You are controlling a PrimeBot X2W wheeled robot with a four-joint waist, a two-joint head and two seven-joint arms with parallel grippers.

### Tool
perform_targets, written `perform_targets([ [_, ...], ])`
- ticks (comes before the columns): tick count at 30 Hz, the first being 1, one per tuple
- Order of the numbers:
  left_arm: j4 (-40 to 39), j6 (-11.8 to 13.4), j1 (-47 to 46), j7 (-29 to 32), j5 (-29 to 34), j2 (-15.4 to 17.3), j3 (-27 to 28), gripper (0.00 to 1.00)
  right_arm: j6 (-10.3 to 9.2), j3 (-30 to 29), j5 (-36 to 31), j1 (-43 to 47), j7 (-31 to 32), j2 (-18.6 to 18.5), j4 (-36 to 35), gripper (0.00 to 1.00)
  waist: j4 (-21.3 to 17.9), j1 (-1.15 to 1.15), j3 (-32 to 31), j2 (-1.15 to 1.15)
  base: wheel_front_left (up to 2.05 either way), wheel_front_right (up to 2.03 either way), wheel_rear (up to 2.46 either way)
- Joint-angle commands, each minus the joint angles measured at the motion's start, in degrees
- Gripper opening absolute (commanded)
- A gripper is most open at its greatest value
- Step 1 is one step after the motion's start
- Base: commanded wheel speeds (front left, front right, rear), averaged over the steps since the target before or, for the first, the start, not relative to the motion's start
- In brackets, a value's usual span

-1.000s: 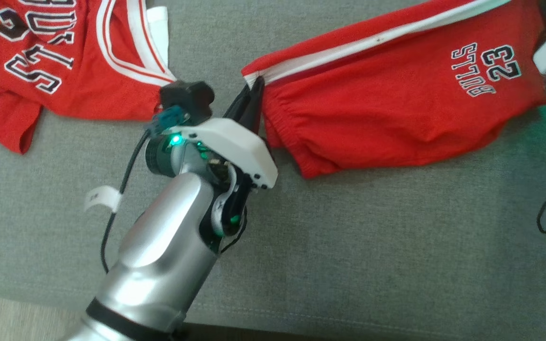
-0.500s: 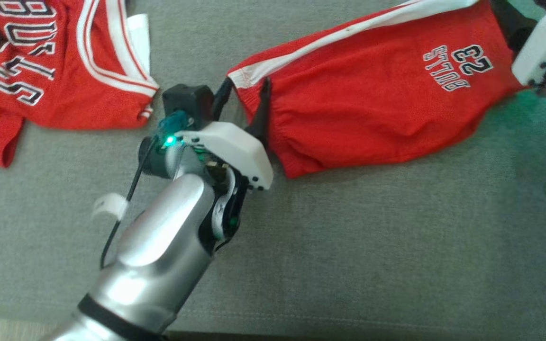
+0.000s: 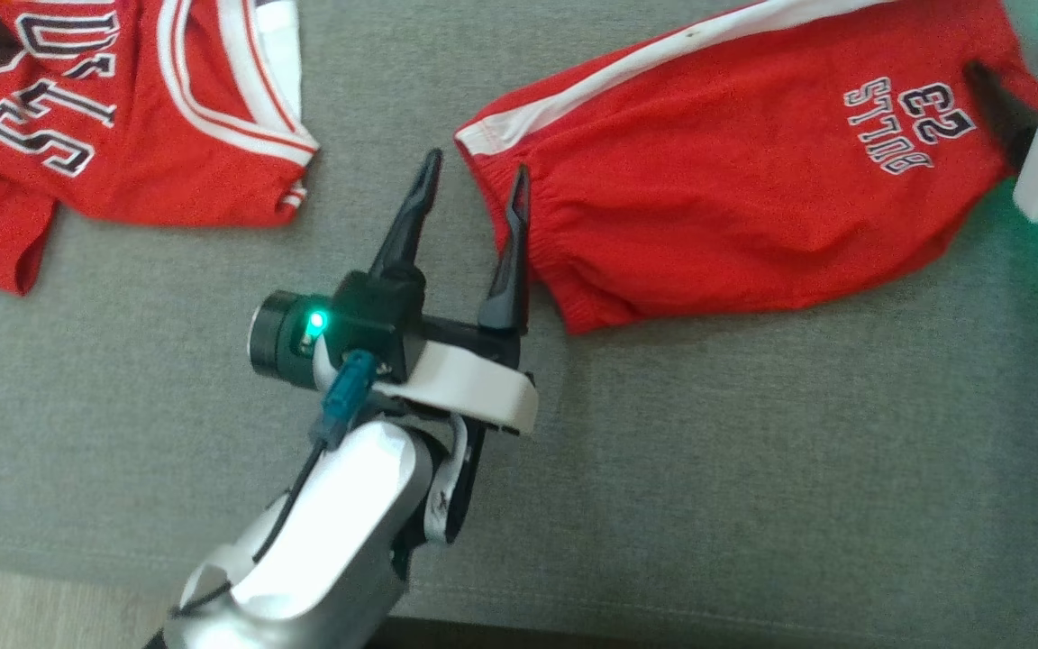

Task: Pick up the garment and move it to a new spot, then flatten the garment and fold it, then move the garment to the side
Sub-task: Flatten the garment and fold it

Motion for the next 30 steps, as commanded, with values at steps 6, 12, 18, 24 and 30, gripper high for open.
perform_targets([
  [6,-1.9,-0.6,2.6,-1.0,1.3,0.6,1.6,1.00,0.39,0.2,-1.9,-0.3,3.3,1.3,3.4,0.72,1.5,0.00,-0.5,0.00,0.00,0.00,0.00],
  [12,-2.1,-1.8,4.4,-1.2,3.0,0.4,2.9,1.00,0.39,-4.4,1.7,-1.1,1.7,5.4,5.1,0.00,-0.4,0.00,-2.0,0.00,0.00,0.00,0.00],
  [18,-2.4,-3.2,9.6,-1.2,4.0,1.2,5.7,1.00,0.39,-12.4,5.4,2.3,0.9,4.7,5.1,0.00,-3.6,0.00,-6.4,0.00,0.00,0.00,0.00],
  [24,-2.9,-4.5,14.7,-1.2,4.2,1.2,9.0,1.00,0.39,-22.7,4.4,7.4,0.4,0.8,6.1,0.00,-3.9,0.00,-9.7,0.00,0.00,0.00,0.00],
  [30,-2.6,-6.1,19.2,-1.2,4.8,-0.8,11.1,1.00,0.39,-20.9,6.9,8.6,3.8,5.1,-5.1,0.00,-3.8,0.00,-12.5,0.00,0.00,0.00,0.00],
])
